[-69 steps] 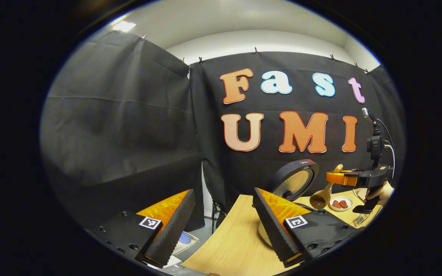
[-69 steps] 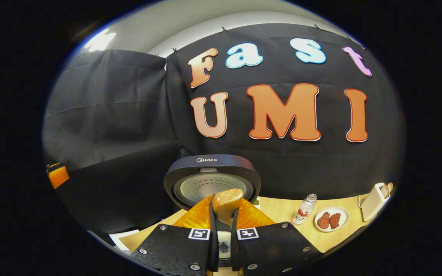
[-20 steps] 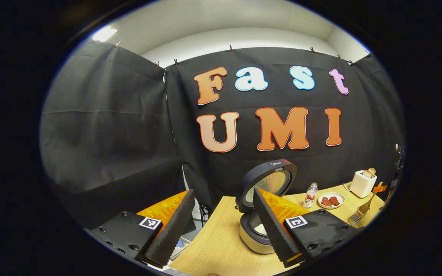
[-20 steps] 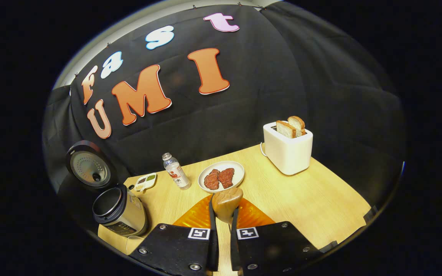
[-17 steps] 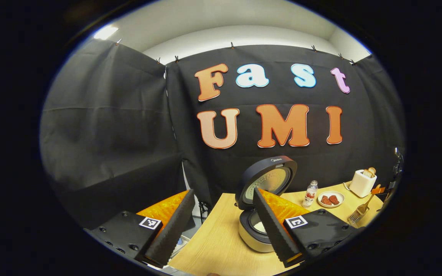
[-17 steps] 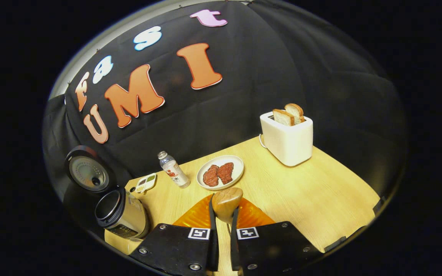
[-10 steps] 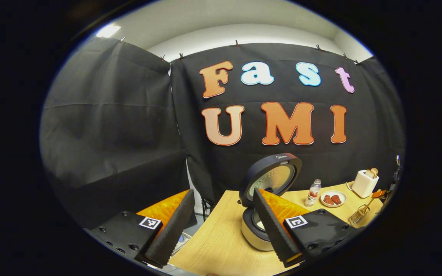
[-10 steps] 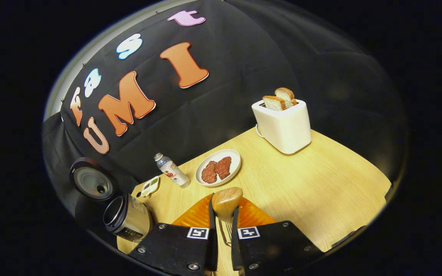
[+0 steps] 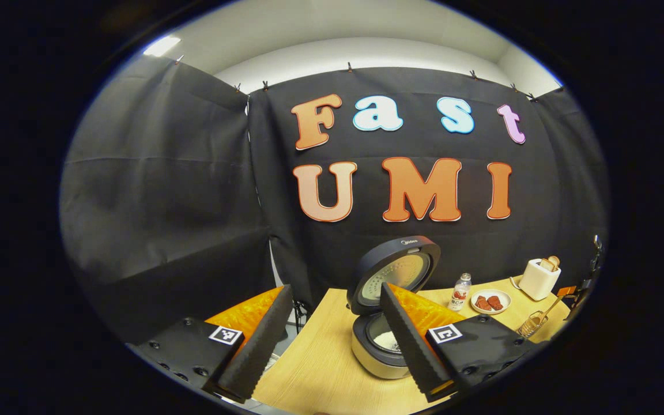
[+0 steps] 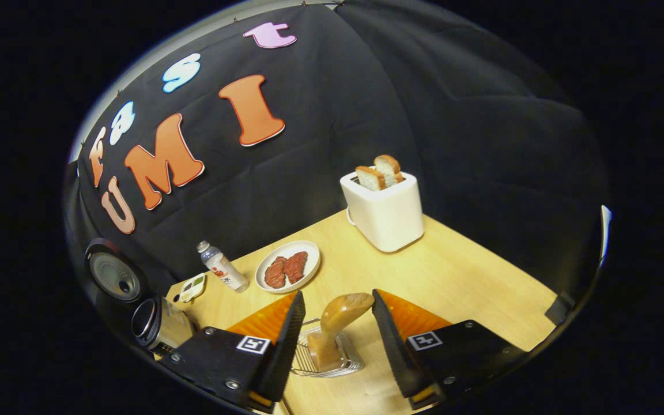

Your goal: Close the left gripper, press the button to open the rice cooker; take a wooden spoon from the chopstick holder with the right hand, scoop a spoonful of rice and pour it into the rice cooker, then put the wooden spoon back into the chopstick holder.

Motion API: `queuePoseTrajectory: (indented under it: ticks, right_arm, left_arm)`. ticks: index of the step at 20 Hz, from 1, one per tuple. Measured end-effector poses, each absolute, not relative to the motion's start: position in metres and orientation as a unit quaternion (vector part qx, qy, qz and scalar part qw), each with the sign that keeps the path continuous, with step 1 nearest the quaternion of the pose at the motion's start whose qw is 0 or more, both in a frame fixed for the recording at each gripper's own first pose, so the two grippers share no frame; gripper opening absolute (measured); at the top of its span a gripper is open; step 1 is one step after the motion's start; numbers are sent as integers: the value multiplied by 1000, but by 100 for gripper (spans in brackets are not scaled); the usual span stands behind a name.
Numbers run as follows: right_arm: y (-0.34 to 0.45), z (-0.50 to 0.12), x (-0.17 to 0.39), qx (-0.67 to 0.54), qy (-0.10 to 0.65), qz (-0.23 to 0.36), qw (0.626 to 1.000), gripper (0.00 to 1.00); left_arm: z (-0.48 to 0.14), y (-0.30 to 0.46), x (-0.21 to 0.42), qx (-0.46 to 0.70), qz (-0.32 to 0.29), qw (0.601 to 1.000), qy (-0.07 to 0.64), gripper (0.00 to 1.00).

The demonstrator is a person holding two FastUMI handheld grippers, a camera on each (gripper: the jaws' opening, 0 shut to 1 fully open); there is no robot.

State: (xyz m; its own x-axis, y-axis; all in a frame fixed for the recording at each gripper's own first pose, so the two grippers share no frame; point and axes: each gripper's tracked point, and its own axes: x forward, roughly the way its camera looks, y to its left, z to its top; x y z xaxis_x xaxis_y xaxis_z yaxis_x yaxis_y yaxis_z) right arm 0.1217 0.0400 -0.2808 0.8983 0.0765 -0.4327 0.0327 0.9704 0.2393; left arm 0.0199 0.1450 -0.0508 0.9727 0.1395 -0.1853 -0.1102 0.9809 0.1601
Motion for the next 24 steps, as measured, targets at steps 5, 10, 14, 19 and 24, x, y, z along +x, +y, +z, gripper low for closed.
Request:
queuePoseTrajectory:
  ticks: [5, 10, 14, 19, 24]
  right_arm:
    - [32, -204, 108, 36, 172, -8, 984, 94]
    - [60, -105, 80, 30, 116, 24, 993, 95]
    - [78, -47, 50, 0, 83, 49, 995, 95]
    - [100, -3, 18, 14, 51, 75, 996, 95]
    - [119, 3, -5, -2, 44, 99, 994, 95]
  left_arm:
    - [-22, 116, 46, 57, 29, 995, 76, 100]
    - [23, 89, 104, 63, -3, 997, 40, 100]
    - [34, 70, 172, 43, -19, 998, 46, 99]
    - [-8, 52, 261, 66, -30, 994, 84, 98]
    - [-68, 41, 305, 88, -17, 988, 124, 97]
